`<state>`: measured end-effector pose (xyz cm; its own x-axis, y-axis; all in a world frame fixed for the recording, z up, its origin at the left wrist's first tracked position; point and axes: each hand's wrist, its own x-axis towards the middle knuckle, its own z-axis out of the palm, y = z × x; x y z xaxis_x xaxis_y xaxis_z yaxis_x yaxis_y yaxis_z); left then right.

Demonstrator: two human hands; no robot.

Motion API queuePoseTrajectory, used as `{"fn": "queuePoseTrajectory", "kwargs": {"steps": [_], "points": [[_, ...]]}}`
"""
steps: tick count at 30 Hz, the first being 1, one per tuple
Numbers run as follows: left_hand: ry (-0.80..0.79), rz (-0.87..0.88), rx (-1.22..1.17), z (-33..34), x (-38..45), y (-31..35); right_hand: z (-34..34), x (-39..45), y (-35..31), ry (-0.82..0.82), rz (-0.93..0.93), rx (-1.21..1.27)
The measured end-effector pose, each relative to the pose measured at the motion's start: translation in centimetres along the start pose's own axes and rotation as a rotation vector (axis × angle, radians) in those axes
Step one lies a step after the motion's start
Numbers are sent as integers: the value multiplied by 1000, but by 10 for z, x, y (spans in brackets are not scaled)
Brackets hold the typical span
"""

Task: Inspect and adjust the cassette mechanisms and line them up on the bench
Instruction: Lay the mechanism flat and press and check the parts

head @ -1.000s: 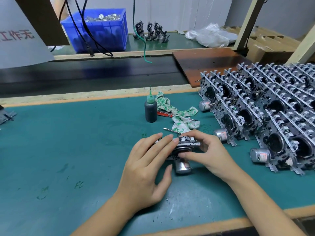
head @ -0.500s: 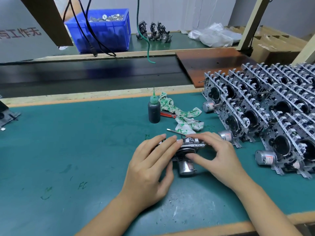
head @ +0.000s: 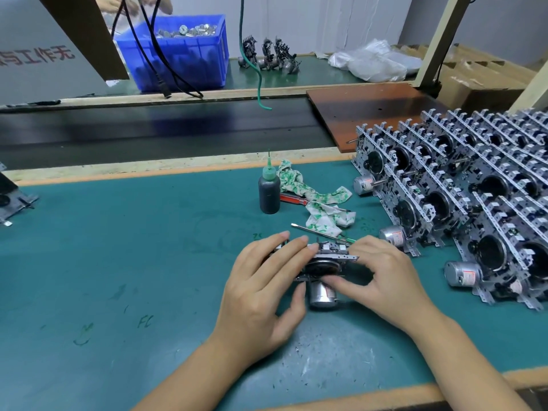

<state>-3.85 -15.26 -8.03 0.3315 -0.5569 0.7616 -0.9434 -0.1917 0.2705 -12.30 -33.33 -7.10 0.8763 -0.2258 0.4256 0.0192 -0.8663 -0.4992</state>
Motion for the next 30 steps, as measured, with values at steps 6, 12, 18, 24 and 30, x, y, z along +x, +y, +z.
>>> {"fn": "queuePoseTrajectory", "kwargs": {"steps": [6,12,18,24,30], "points": [[4,-6,4,0,1,0,-3,-2,2,40,-41,-78],[9,-3,8,0,0,1,-1,1,3,-31,60,248],[0,-12,7,0,-1,1,6,4,-3,-110,158,626],[0,-8,22,-2,1,1,8,5,-3,-125,222,748],[-35,-21,23,-4,0,5,7,6,-6,-149,312,865]]}}
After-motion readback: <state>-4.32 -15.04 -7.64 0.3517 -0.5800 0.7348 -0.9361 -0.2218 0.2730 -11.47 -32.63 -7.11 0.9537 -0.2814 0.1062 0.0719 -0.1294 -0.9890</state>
